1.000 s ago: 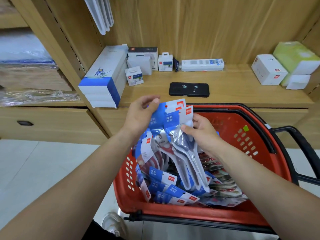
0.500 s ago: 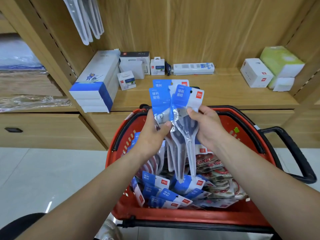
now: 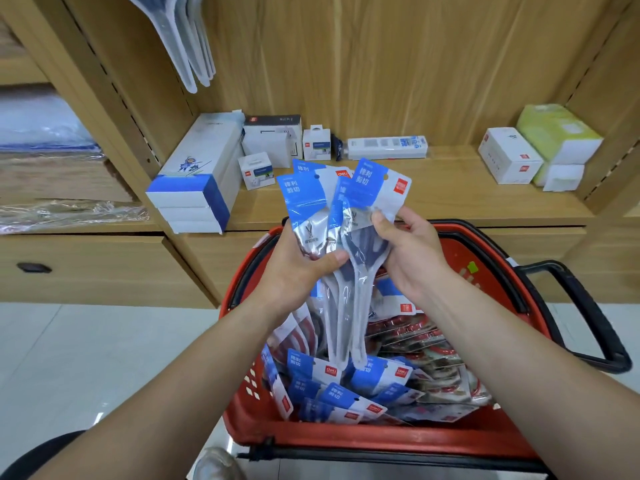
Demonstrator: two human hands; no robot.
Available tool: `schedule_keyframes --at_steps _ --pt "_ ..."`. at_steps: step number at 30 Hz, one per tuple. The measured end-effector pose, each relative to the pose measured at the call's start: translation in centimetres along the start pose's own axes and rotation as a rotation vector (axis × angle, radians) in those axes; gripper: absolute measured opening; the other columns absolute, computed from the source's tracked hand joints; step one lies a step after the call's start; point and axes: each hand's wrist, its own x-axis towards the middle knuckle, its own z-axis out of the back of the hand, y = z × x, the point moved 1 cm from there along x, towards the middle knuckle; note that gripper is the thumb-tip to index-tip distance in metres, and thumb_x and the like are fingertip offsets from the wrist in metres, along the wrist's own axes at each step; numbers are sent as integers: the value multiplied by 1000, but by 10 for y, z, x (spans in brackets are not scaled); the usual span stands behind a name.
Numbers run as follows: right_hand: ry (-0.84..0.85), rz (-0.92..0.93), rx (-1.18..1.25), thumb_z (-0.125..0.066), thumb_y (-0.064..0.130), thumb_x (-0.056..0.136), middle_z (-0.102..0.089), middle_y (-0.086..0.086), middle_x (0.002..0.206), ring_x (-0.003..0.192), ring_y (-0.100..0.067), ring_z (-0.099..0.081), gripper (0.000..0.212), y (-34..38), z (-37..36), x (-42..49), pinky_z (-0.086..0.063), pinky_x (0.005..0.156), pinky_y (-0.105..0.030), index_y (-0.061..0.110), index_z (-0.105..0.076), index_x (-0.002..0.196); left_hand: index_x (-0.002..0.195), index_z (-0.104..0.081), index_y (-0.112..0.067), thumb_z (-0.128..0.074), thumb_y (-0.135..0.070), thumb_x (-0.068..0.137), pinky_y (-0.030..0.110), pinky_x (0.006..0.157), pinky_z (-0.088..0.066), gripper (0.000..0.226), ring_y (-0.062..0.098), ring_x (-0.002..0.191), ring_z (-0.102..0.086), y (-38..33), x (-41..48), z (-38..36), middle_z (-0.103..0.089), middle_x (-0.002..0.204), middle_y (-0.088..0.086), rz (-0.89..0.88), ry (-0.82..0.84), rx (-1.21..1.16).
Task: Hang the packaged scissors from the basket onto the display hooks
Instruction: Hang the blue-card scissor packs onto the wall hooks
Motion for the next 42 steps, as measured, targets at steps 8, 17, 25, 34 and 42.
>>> schedule_keyframes --at_steps 8,17,25,34,42 --pt "-74 3 -108 -71 17 96 -78 -8 91 88 -30 -75 14 8 -2 -4 -60 89 -56 8 -71 107 137 -50 -14 -79 -19 90 50 99 -57 55 24 115 -71 -4 3 14 -73 125 3 52 -140 -52" --pt "-77 31 -253 -72 33 96 -70 4 67 66 -22 -71 23 5 -9 -20 -58 55 -37 12 -62 100 131 -60 -9 -70 -2 95 41 97 -59 38 20 110 -73 -21 0 34 -76 119 3 -22 -238 -47" --pt "-40 293 -406 -72 19 96 -76 3 103 89 -5 -73 42 29 -45 -34 -57 75 -26 40 -48 124 126 -63 -14 -72 -6 94 45 88 -60 33 24 104 -75 -50 -10 78 -78 115 4 -55 -348 -81" --pt "97 654 -595 -64 9 99 -70 11 108 95 6 -66 56 97 -173 -13 -52 92 -17 20 -44 150 123 -61 -13 -74 -4 92 19 75 -56 35 3 93 -74 -93 -23 156 -78 105 -7 -215 -527 -115" --pt "183 879 -687 -61 5 100 -60 24 112 91 24 -58 58 147 -295 28 -44 81 -1 10 -40 153 122 -60 -17 -76 -6 90 14 73 -56 38 3 96 -74 -105 -30 205 -78 105 -12 -285 -611 -232"
